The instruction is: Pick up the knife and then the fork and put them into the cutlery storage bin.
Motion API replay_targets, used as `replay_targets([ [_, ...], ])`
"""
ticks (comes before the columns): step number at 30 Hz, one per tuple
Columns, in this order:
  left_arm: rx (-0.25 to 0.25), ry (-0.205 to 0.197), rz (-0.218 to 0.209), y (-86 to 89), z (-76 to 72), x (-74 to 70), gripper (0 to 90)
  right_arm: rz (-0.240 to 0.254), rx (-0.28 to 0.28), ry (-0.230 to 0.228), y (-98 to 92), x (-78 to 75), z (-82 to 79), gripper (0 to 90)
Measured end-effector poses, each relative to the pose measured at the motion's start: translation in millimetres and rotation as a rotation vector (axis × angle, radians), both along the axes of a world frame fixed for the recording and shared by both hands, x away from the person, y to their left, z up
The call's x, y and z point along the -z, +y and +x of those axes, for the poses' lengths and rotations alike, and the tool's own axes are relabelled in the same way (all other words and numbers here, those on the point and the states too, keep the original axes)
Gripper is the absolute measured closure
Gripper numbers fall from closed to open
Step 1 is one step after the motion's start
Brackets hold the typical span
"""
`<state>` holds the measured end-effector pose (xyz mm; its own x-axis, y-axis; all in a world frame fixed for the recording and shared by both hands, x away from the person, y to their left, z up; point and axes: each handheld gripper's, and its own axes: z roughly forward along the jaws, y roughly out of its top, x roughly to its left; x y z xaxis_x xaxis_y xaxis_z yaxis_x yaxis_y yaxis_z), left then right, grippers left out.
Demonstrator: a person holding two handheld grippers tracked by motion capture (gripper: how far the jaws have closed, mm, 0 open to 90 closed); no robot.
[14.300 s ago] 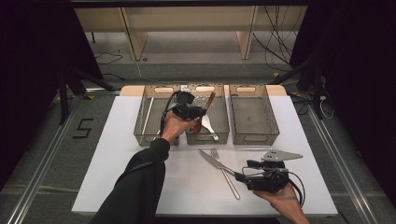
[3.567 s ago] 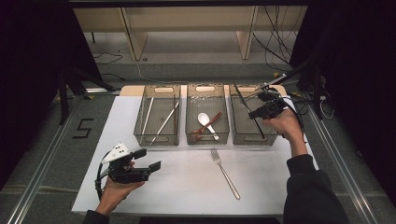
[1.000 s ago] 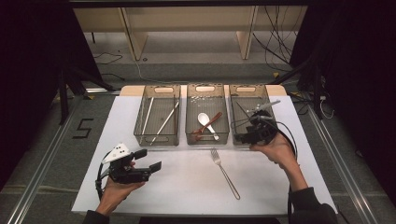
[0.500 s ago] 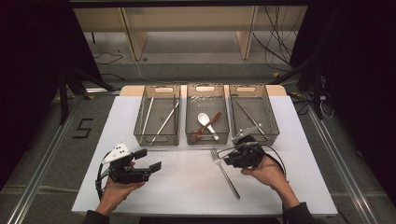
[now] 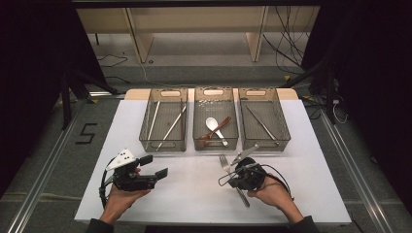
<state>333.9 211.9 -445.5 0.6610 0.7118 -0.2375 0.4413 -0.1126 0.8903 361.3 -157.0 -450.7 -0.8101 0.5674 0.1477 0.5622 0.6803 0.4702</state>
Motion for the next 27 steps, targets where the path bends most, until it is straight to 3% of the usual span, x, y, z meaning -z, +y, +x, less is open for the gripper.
replay_targets([
  [13, 0.001, 0.003, -0.001, -0.6, 0.0, 0.3, 16.7, -0.057, -0.032, 0.034, 4.5, 16.1, -10.1, 90.0],
  [22, 0.001, 0.002, -0.001, -0.6, -0.1, 0.3, 16.7, -0.069, -0.018, 0.026, -2.9, 15.9, -13.7, 90.0],
  [27, 0.002, 0.002, -0.001, -0.5, -0.1, 0.2, 16.7, -0.133, 0.001, -0.006, -10.2, 12.5, -15.0, 90.0],
])
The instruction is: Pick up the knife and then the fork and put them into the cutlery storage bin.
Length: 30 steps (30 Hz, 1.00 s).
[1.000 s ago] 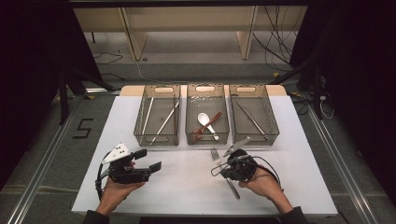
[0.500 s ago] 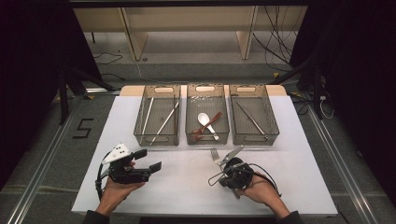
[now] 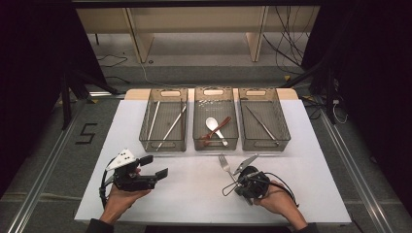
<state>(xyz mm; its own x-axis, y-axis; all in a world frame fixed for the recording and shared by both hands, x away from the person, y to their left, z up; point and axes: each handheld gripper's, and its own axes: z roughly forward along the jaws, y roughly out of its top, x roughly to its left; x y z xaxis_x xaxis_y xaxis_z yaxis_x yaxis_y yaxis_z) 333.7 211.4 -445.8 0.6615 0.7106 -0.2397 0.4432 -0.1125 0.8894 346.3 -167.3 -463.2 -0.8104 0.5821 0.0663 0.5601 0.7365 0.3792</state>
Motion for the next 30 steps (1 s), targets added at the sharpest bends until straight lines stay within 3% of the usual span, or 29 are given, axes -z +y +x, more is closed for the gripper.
replay_targets([
  [6, -0.001, 0.000, 0.000, -0.1, 0.1, 0.1, 16.7, -0.031, 0.042, -0.018, -10.7, -2.3, 3.9, 90.0],
  [10, -0.001, 0.001, 0.000, -0.4, 0.2, 0.1, 16.7, -0.022, 0.064, -0.023, -18.2, -5.8, 7.0, 90.0],
  [15, -0.001, 0.001, 0.000, -0.5, 0.2, 0.1, 16.7, -0.070, 0.088, -0.051, -24.1, -6.0, 10.0, 90.0],
  [22, -0.001, 0.002, 0.001, -0.5, 0.1, 0.2, 16.7, -0.032, 0.041, -0.031, -15.9, -8.3, 6.1, 90.0],
  [25, 0.000, 0.000, 0.000, 0.0, 0.1, 0.0, 16.7, -0.039, 0.031, -0.014, -14.6, -4.1, 6.3, 90.0],
  [30, 0.001, 0.002, 0.004, -0.7, 0.1, 0.2, 16.7, -0.075, 0.026, -0.030, -11.1, -4.8, 4.3, 90.0],
])
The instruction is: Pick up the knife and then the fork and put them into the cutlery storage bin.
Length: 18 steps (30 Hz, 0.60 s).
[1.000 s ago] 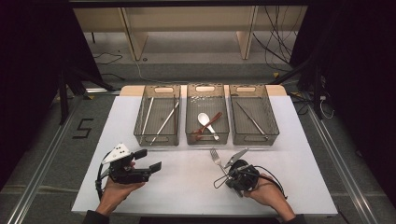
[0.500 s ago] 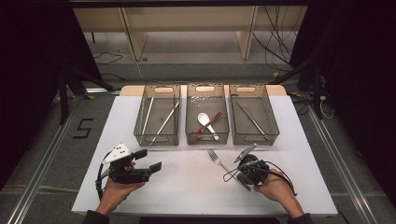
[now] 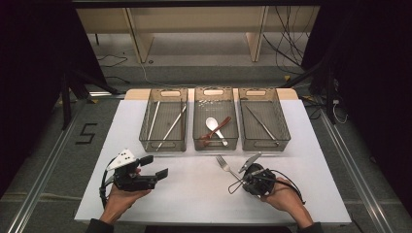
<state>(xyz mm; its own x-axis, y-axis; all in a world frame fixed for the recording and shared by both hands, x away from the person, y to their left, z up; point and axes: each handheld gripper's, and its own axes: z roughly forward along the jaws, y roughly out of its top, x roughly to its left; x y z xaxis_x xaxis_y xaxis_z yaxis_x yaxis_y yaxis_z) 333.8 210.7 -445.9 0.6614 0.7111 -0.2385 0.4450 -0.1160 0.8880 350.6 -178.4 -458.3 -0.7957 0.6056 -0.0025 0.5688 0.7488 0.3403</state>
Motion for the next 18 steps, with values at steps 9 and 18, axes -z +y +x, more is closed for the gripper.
replay_targets([
  [9, -0.001, 0.000, 0.001, 0.2, 0.0, 0.0, 16.7, -0.039, 0.009, -0.020, -2.5, -0.1, 2.8, 90.0],
  [18, -0.002, 0.001, 0.001, 0.0, 0.2, 0.1, 16.7, -0.064, 0.049, -0.031, -13.1, 0.6, 16.1, 90.0],
])
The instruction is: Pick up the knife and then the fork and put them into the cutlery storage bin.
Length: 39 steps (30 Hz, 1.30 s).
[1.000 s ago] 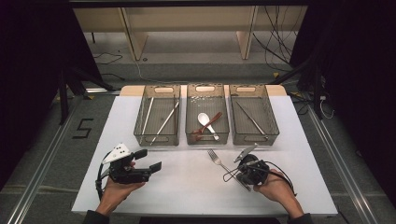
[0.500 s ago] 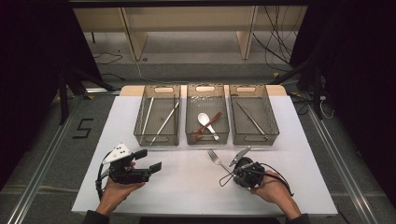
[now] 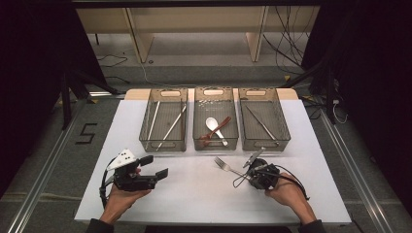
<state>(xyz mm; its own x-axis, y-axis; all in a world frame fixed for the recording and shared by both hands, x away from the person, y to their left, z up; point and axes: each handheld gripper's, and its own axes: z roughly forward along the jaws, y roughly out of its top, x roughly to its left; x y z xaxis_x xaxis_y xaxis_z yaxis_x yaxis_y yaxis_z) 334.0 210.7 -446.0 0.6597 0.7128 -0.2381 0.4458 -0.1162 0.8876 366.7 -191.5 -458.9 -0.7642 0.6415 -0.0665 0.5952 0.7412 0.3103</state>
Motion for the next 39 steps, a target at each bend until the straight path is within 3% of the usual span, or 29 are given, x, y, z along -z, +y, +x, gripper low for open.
replay_targets([
  [4, 0.000, 0.001, -0.001, 0.2, 0.1, 0.1, 16.7, 0.002, 0.003, 0.018, -0.8, -1.2, 4.1, 90.0],
  [7, 0.001, 0.001, 0.001, 0.1, 0.3, 0.2, 16.7, 0.050, -0.018, 0.004, -0.4, -10.8, 6.6, 89.2],
  [10, 0.001, 0.000, 0.001, -0.1, 0.3, 0.2, 16.7, 0.047, -0.021, 0.022, 3.2, -18.2, 14.9, 70.9],
  [15, 0.000, 0.000, -0.002, 0.3, 0.2, 0.3, 16.7, 0.027, -0.044, 0.056, 16.5, -19.4, 30.1, 52.2],
  [20, 0.001, 0.000, -0.001, 0.5, 0.1, 0.4, 16.7, -0.009, -0.047, 0.087, 25.5, -14.0, 41.1, 45.5],
  [24, 0.001, -0.001, -0.001, 0.5, 0.1, 0.3, 16.7, -0.028, -0.066, 0.098, 29.6, -8.8, 45.2, 48.7],
  [30, 0.002, -0.002, 0.000, 0.0, 0.1, 0.4, 16.7, -0.061, -0.096, 0.107, 31.5, -4.5, 47.3, 65.5],
  [39, 0.003, -0.002, 0.001, -0.1, 0.1, 0.5, 16.7, -0.096, -0.117, 0.126, 36.7, -3.8, 49.6, 80.2],
])
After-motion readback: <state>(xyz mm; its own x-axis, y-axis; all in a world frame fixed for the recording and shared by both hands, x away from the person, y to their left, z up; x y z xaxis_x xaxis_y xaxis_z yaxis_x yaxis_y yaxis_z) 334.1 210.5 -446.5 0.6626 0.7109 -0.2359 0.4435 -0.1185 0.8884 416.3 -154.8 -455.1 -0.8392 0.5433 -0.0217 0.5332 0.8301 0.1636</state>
